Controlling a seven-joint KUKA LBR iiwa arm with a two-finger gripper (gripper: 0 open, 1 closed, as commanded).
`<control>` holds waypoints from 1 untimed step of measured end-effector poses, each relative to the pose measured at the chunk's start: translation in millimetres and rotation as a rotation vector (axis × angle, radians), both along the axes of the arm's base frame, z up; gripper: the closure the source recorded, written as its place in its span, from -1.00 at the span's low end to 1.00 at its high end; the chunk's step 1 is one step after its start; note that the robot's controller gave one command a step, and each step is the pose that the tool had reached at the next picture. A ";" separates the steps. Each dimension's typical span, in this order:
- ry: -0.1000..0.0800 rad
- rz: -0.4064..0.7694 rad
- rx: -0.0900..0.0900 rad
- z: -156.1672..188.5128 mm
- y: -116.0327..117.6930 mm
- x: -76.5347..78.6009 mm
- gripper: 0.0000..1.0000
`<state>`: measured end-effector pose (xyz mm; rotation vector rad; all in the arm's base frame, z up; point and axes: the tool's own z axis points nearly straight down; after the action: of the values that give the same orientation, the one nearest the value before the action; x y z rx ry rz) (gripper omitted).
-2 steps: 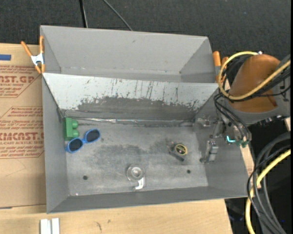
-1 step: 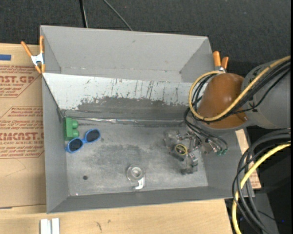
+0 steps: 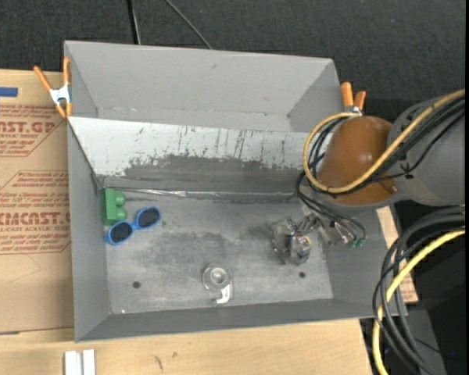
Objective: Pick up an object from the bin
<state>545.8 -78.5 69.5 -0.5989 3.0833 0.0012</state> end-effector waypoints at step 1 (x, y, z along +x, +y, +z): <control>-0.009 0.012 -0.002 153.8 -7.8 -4.2 1.00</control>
Offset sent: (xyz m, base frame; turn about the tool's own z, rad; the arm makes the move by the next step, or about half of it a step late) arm -0.0059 -0.0083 0.1494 -0.0135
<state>541.7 -86.4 223.3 -0.6162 3.0712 -0.0047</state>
